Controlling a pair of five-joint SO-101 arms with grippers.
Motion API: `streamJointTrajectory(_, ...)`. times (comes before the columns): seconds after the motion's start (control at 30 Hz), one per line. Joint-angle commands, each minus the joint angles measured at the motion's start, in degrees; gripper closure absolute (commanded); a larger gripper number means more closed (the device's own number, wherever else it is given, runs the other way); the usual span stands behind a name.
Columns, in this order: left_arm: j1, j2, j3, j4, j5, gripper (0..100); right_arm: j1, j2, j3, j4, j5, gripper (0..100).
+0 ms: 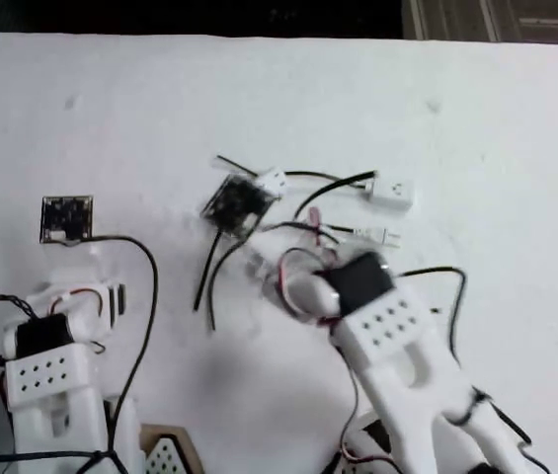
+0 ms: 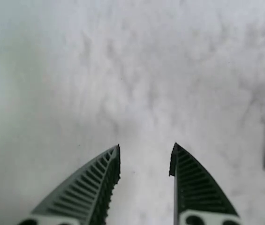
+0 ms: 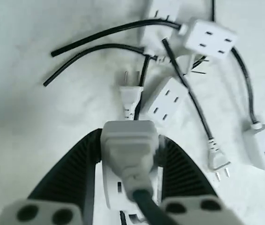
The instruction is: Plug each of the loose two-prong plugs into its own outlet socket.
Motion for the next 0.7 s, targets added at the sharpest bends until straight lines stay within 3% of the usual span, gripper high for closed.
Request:
streamJointTrajectory(0.0,-0.4,-1.1,-0.26,-0.88,-0.44,82,2.68,-3.38,-5.1,0.66,-0.7,98.1)
streamJointTrajectory(0.2,-0.22,-1.19,0.26,-1.05,-0.44,82,6.9,-3.38,-9.85,-1.19,-2.29,98.1)
streamJointTrajectory(0.67,-0.22,-1.19,0.35,-1.05,-0.53,82,22.11,0.75,-10.64,-19.3,-1.58,97.8)
